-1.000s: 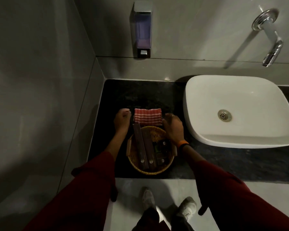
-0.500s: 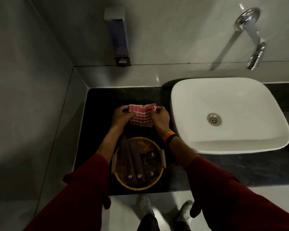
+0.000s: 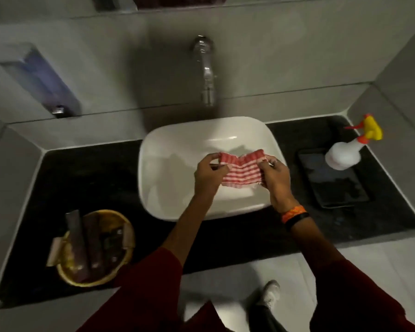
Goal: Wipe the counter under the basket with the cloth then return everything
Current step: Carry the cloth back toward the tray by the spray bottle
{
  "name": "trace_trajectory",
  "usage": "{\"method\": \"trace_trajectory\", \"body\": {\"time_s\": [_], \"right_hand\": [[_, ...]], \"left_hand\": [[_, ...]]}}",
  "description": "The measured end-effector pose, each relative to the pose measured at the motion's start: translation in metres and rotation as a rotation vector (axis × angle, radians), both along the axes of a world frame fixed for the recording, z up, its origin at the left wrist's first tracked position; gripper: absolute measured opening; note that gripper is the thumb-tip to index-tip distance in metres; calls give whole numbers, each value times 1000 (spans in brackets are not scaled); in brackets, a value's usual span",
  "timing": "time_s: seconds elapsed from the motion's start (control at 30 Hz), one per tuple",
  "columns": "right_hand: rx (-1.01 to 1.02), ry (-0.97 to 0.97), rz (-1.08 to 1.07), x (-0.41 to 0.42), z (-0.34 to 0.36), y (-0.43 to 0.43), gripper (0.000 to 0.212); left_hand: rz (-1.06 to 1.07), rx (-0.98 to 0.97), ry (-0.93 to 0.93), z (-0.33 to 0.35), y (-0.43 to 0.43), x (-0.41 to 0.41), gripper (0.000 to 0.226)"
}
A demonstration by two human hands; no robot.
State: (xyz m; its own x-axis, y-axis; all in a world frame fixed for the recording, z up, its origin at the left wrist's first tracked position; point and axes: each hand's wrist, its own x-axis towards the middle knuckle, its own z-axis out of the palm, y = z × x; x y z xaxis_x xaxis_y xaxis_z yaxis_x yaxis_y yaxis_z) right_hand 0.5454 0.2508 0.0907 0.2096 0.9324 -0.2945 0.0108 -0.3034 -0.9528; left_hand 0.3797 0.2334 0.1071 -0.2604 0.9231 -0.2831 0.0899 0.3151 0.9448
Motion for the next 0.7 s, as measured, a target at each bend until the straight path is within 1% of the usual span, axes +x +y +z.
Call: {"method": "trace_trajectory", "body": {"time_s": [0.1, 0.2, 0.27, 0.4, 0.5, 0.57, 0.6, 0.63, 0.7], "right_hand": [[0, -10, -53, 102, -7, 0, 15], [-78, -100, -128, 192, -17, 9, 17], [-124, -151, -158, 239, -27, 16, 13], [-154, -267, -114, 298, -52, 30, 20], [-196, -330, -46, 322, -72, 39, 19], [-239, -379, 24, 334, -86, 45, 25], [-258, -412, 65, 338, -90, 46, 29], [-256, -464, 101, 341, -97, 47, 31], [-242, -579, 145, 344, -101, 44, 35]], "left_hand": [[-15, -23, 43, -3, 9, 115, 39], [-93, -28, 201, -9, 20, 208, 40], [-138, -14, 262, -18, 23, 256, 40], [-117, -128, 210, -48, 31, 312, 39], [-159, -172, 214, -77, 39, 330, 40], [-209, -193, 233, -95, 43, 336, 45], [-255, -198, 295, -103, 43, 337, 48], [-306, -186, 425, -112, 43, 338, 51], [-400, -191, 750, -126, 41, 337, 54]]}}
